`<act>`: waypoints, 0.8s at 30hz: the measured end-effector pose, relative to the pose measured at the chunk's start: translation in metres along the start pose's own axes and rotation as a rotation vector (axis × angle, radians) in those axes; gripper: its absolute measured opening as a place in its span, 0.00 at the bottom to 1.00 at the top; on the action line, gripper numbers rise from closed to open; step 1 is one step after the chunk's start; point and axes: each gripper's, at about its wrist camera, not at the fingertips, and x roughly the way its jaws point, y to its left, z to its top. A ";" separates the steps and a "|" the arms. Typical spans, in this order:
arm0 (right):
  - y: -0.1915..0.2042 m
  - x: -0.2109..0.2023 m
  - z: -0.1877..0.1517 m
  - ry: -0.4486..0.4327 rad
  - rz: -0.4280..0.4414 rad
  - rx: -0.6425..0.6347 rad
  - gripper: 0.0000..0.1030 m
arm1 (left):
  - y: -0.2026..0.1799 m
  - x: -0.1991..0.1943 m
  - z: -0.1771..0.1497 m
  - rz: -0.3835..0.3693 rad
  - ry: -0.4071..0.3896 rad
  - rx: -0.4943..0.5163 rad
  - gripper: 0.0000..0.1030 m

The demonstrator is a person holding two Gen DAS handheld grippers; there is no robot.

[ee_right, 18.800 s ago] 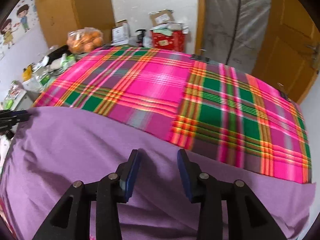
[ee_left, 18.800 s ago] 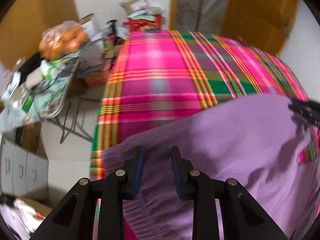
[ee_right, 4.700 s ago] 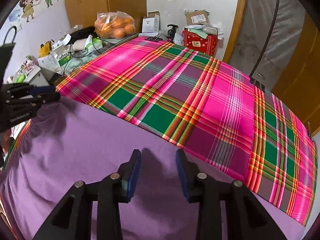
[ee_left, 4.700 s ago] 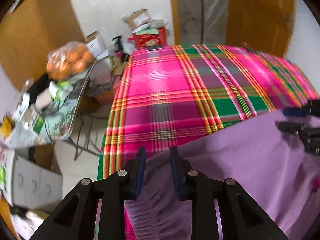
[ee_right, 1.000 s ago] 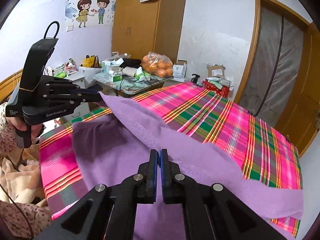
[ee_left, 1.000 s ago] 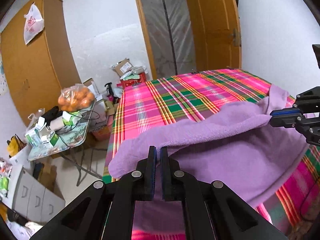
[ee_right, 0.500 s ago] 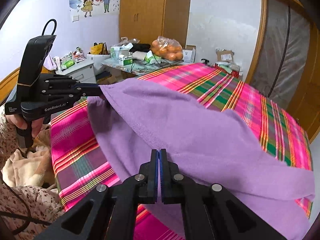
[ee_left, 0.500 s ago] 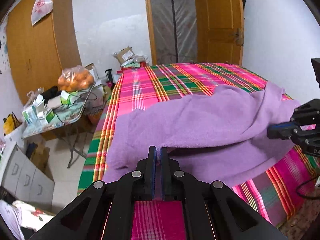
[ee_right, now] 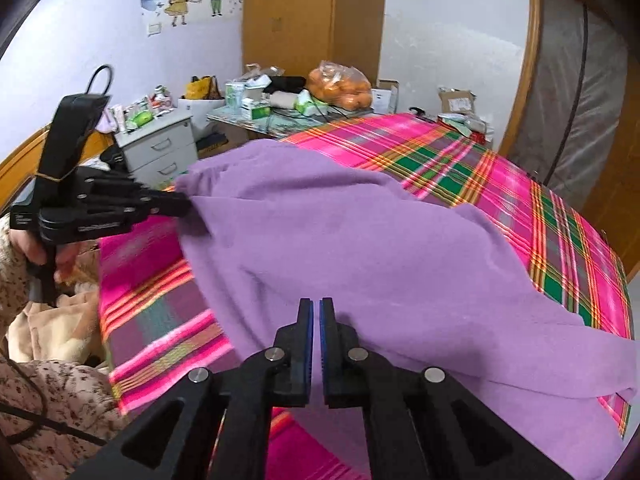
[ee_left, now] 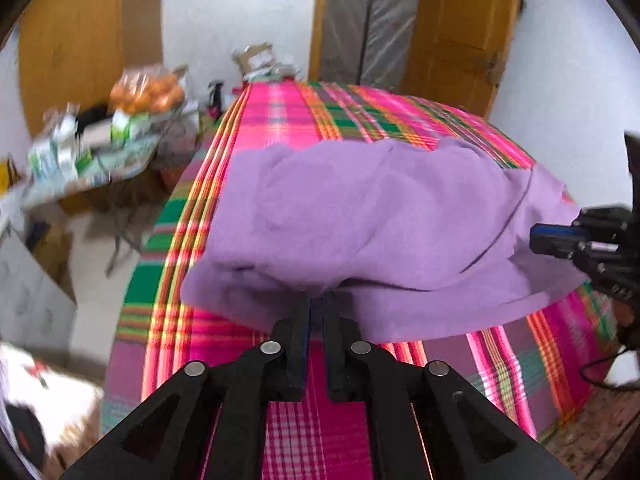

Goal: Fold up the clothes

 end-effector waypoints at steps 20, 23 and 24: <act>0.003 0.040 -0.003 0.087 0.019 -0.250 0.42 | 0.070 0.017 0.017 -0.272 0.059 -0.575 0.31; 0.000 0.040 -0.004 0.085 0.013 -0.228 0.28 | 0.075 0.024 0.020 -0.282 0.066 -0.625 0.31; -0.001 0.040 -0.005 0.085 0.005 -0.220 0.25 | 0.076 0.027 0.022 -0.280 0.074 -0.636 0.31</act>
